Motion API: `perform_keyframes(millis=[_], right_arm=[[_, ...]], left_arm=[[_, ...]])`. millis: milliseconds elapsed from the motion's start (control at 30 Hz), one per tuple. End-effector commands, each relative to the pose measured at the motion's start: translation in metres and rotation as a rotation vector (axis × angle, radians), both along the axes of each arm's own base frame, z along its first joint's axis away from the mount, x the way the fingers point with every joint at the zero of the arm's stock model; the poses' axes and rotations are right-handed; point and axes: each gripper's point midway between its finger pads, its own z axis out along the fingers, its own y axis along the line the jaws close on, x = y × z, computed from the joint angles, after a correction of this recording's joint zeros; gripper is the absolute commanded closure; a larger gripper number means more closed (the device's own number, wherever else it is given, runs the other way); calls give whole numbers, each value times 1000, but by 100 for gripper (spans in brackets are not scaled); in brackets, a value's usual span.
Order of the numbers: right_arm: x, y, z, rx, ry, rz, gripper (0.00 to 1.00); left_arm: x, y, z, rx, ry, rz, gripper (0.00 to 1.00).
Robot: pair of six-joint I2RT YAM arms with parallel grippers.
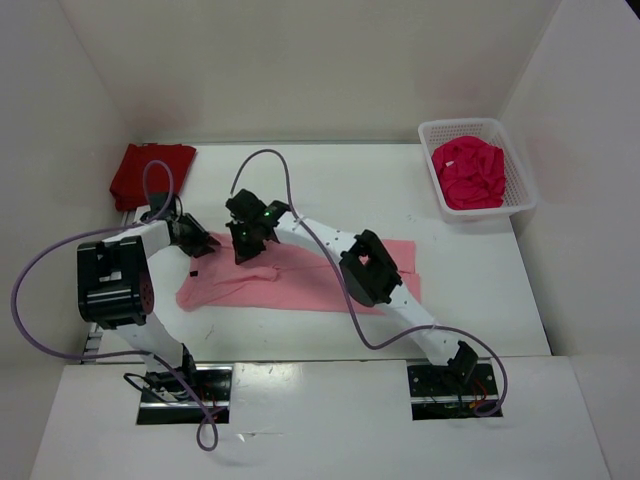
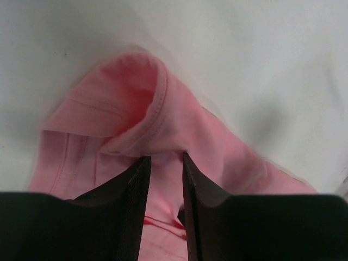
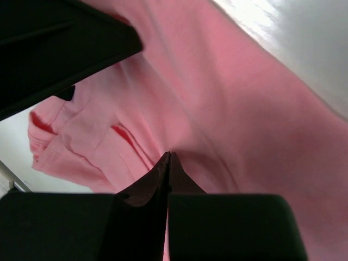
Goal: Fold and stack the t-shirts
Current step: Fold the other side of the tshirt into a rectangle
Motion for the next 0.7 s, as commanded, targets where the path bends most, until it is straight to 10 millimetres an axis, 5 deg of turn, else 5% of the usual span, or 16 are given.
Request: perform_keyframes(millis=[0, 300, 367, 467, 667], right_arm=[[-12, 14, 22, 29, -31, 41, 100], [-16, 11, 33, 32, -58, 35, 100], [-18, 9, 22, 14, -44, 35, 98], [-31, 8, 3, 1, 26, 71, 98], [-75, 16, 30, 49, 48, 181, 98]], left_arm=[[14, 2, 4, 4, -25, -5, 63], [16, 2, -9, -8, 4, 4, 63], [16, 2, -9, -8, 4, 4, 63], [16, 2, -9, -8, 4, 4, 63], [23, 3, -3, -4, -15, 4, 63]])
